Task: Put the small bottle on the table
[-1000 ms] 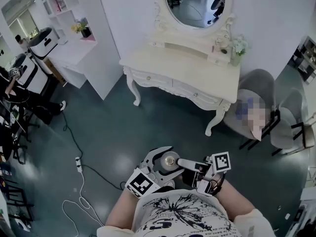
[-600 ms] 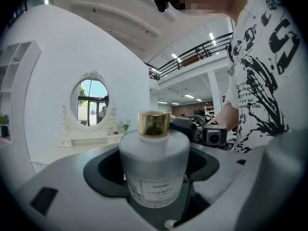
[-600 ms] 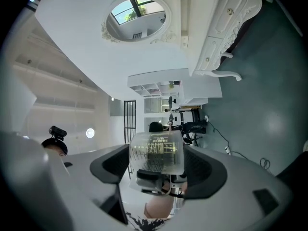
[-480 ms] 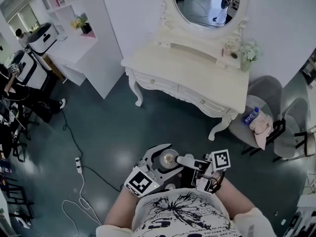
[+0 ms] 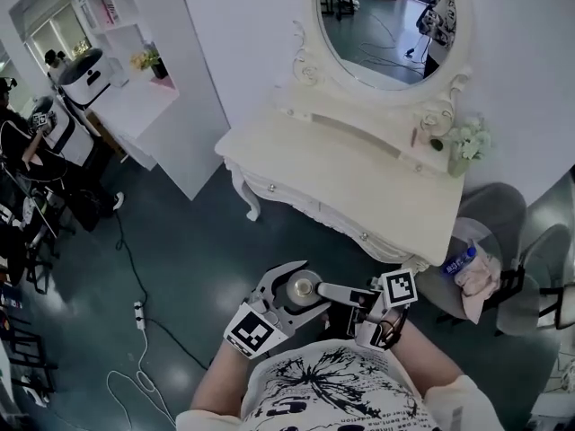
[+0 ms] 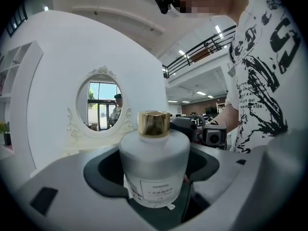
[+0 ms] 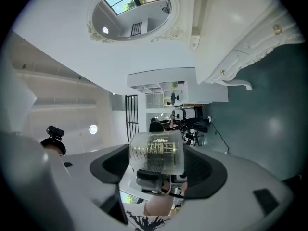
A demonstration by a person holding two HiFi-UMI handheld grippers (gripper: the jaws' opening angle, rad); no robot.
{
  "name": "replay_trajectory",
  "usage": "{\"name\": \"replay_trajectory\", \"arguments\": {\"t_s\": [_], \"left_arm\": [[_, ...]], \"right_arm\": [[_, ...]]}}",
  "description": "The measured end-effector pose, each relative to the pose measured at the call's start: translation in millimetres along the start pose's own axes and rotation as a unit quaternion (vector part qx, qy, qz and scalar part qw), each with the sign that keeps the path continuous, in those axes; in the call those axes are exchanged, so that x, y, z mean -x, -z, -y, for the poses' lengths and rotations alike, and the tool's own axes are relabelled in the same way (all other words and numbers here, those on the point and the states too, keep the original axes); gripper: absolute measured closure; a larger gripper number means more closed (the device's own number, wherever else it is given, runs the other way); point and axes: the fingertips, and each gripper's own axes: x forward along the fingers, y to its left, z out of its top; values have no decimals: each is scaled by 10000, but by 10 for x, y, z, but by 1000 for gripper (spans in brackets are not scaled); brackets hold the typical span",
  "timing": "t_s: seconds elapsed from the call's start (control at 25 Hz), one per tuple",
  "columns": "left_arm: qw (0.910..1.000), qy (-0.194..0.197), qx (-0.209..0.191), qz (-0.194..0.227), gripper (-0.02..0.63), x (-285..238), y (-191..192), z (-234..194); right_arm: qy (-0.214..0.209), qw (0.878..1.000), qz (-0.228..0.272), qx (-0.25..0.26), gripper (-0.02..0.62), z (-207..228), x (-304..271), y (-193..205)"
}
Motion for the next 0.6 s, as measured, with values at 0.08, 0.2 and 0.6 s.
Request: {"name": "replay_trajectory", "arguments": {"t_s": [0.08,0.2,0.6], "left_arm": [[10000,-56,2,-8,256,-232,-25,-177],[9999,-111,42,51,256,-559,-58,-400],[9992,395,-56,96,256,-1367,-107,-1002]], "right_arm": [[19,10000,-49,43,237,-6,69,-289],[62,10000,-48,62,238,3,179,-671],[82,9988,452,156,236,42,394,-1667]]}}
